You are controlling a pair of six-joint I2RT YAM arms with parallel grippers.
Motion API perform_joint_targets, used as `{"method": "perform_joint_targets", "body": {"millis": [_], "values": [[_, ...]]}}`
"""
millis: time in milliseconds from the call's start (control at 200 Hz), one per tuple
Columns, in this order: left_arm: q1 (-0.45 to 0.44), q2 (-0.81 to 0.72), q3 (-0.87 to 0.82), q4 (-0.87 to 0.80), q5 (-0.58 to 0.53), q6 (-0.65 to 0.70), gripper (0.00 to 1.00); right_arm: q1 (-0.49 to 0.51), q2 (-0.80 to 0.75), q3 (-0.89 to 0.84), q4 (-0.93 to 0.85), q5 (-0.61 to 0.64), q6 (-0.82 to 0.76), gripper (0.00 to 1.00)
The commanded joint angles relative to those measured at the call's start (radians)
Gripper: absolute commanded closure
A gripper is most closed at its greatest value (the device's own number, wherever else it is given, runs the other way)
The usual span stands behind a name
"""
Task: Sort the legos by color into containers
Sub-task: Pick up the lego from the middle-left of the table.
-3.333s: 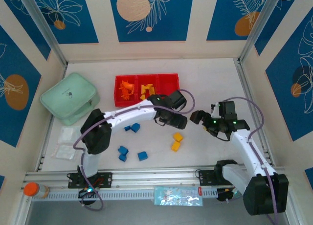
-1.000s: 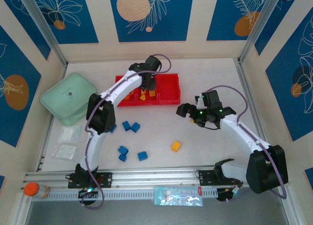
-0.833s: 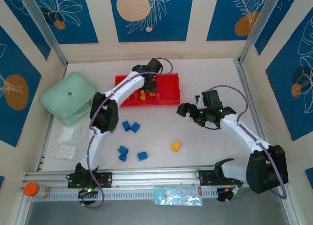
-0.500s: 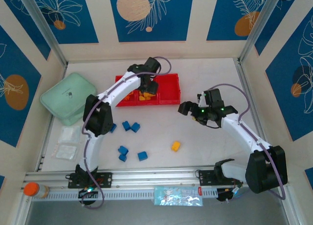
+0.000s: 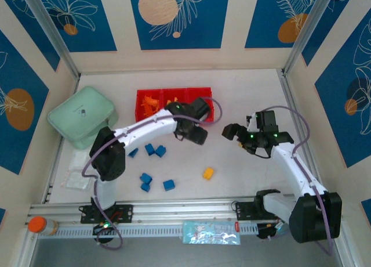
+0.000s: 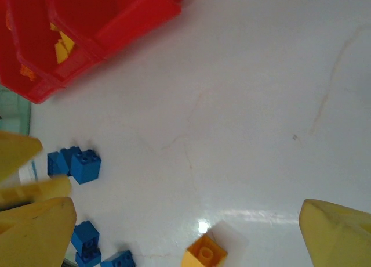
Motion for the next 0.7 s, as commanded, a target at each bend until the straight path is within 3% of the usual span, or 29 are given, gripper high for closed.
{"method": "perform_joint_targets", "body": {"millis": [0, 390, 695], "values": [[-0.057, -0.045, -0.056, 0.001, 0.062, -0.088, 0.26, -0.021, -0.048, -0.042, -0.076, -0.037, -0.014, 0.01], [-0.211, -0.011, -0.157, 0.081, 0.154, -0.208, 0.21, -0.080, -0.089, -0.112, -0.090, -0.051, 0.002, 0.01], [-0.236, 0.082, -0.139, 0.115, 0.201, -0.214, 0.22, -0.093, -0.071, -0.125, -0.063, -0.073, 0.000, 0.01]]}}
